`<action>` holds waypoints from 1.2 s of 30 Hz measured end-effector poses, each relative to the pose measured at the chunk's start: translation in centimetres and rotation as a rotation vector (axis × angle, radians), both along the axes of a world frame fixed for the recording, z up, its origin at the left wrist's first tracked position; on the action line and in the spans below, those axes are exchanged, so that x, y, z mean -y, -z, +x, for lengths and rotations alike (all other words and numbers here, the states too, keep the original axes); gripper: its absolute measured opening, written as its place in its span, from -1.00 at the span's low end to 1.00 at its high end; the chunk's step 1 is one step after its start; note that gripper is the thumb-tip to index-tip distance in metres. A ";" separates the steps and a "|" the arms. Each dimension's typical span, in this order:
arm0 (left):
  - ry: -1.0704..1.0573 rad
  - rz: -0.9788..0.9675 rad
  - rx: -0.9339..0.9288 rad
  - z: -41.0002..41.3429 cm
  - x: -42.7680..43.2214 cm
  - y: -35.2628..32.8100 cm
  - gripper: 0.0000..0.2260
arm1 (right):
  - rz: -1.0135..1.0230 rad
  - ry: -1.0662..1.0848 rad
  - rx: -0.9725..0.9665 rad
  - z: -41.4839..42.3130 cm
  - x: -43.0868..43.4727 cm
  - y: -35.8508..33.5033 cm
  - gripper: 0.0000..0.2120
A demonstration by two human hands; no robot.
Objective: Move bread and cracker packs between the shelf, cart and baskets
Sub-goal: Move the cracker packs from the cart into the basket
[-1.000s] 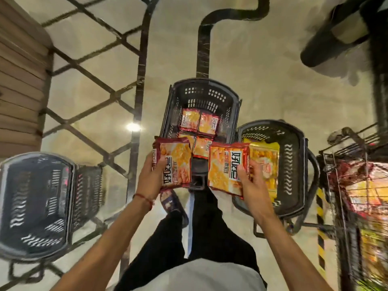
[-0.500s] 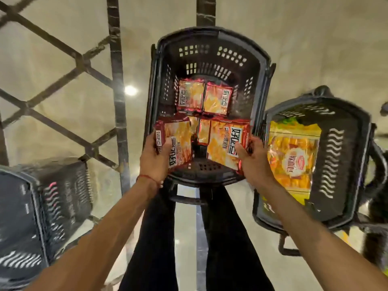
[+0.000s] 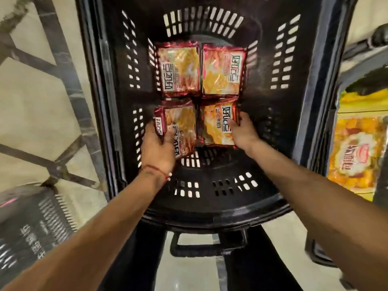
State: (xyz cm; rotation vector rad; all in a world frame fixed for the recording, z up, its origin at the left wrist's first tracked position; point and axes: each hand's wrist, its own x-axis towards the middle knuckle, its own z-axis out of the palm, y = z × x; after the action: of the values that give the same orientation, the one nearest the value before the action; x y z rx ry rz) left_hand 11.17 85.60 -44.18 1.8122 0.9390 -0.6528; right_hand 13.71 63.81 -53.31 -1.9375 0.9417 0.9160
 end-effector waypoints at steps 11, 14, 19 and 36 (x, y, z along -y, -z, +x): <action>0.019 -0.019 -0.039 0.6 0.0 -0.3 -0.66 | -0.051 -0.096 -0.059 -0.4 -0.4 -1.3 -0.60; -0.001 -0.020 -0.003 1.6 0.1 -1.8 -0.72 | -0.102 -0.234 0.102 0.0 -1.1 -5.7 -0.54; -0.060 0.010 0.103 3.7 0.5 -2.8 -0.82 | -0.239 -0.636 0.354 1.9 -1.4 -11.5 -0.44; 0.107 0.290 0.102 14.6 1.7 8.1 -0.64 | -0.423 -0.910 0.492 8.1 0.0 -6.5 -0.42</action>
State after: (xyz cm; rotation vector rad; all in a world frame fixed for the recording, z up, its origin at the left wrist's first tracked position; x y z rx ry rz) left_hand 25.80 83.91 -52.25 2.1439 0.9092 -0.5029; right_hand 21.77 63.82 -46.77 -2.8494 -0.0980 0.6517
